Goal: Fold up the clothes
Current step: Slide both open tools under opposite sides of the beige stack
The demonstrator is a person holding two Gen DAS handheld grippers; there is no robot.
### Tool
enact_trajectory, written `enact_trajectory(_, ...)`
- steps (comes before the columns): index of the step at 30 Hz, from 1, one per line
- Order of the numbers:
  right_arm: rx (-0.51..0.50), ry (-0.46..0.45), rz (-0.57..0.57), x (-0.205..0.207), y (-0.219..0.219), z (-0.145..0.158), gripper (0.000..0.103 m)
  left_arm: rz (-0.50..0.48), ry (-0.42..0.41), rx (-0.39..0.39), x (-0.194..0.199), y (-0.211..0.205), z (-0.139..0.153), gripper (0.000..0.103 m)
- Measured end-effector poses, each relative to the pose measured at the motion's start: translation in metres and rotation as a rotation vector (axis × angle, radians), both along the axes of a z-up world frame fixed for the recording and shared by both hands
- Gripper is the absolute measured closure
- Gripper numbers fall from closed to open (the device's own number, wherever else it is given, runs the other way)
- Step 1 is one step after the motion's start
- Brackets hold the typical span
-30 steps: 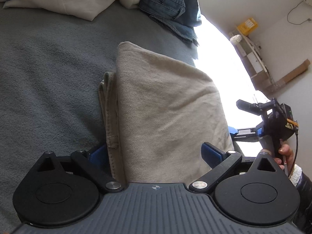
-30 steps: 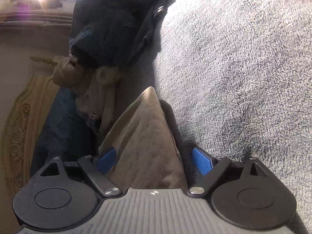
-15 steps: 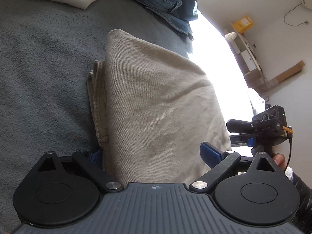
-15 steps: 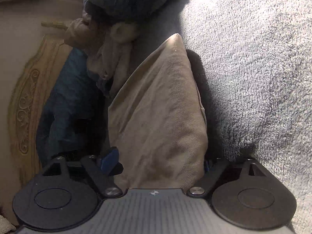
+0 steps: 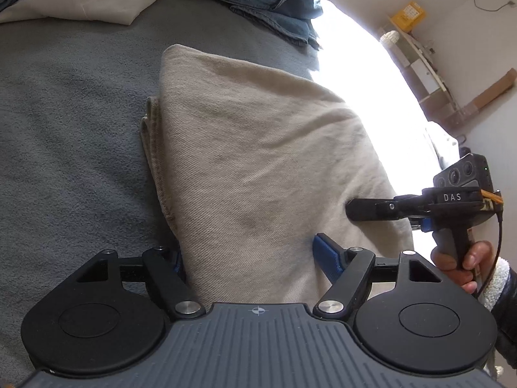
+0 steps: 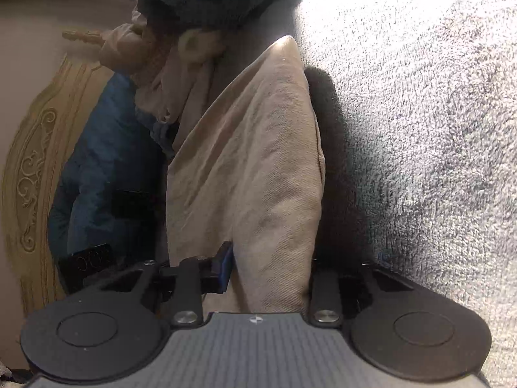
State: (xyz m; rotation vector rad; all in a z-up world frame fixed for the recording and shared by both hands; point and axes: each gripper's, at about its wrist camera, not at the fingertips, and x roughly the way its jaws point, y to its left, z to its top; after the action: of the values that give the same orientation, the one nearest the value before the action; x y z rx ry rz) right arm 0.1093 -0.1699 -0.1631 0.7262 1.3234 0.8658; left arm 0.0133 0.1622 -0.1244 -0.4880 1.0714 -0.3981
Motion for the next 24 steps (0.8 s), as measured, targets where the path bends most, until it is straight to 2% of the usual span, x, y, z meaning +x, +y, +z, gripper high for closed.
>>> enact_trajectory(5, -0.004, -0.027, -0.004, -0.006, -0.002, 0.018, 0.079, 0.006, -0.004, -0.058, -0.003, 0.005, 0.004, 0.038)
enact_trajectory(13, -0.052, -0.073, -0.029, -0.007, -0.022, 0.05, 0.08, -0.046, -0.038, -0.15, 0.007, -0.011, 0.014, 0.042)
enact_trajectory(24, -0.201, -0.149, -0.06, -0.002, -0.057, 0.104, 0.08, -0.102, -0.091, -0.297, 0.027, -0.046, 0.014, 0.042)
